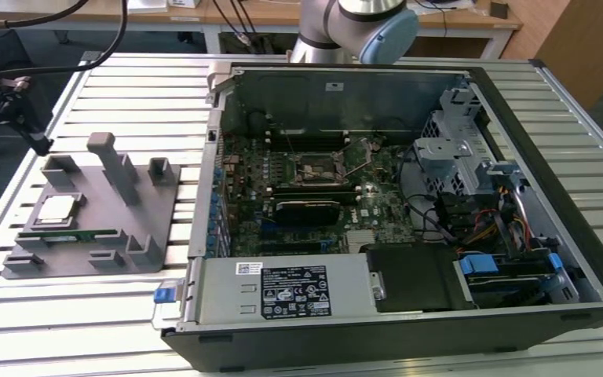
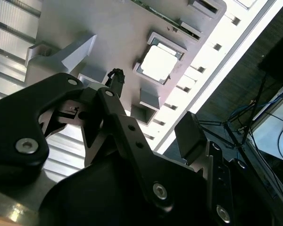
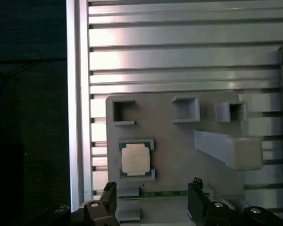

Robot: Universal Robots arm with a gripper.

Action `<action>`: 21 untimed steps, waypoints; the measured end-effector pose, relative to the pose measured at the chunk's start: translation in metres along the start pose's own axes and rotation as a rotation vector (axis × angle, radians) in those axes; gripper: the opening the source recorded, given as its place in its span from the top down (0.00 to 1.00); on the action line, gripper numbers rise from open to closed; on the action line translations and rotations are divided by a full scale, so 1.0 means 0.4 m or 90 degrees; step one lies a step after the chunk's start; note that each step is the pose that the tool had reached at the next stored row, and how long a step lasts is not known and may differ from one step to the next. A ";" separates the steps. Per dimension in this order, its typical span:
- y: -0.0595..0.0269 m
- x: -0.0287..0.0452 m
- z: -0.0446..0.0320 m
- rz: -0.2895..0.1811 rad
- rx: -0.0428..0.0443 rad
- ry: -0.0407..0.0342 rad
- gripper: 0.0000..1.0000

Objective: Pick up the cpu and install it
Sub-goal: 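Pick up the cpu and move it towards the insertion slot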

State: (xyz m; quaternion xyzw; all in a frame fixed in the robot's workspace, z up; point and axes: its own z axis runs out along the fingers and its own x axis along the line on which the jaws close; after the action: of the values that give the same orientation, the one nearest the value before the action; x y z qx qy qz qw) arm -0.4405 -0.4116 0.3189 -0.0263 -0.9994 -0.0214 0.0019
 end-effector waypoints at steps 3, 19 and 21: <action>0.000 0.000 0.005 0.000 0.0000 0.0000 0.30; -0.009 0.003 0.049 -0.004 0.0000 0.0003 0.30; -0.009 0.003 0.056 -0.004 0.0001 0.0004 0.30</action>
State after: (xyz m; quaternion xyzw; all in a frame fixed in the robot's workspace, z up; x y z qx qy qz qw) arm -0.4418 -0.4143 0.2964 -0.0231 -0.9995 -0.0213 0.0022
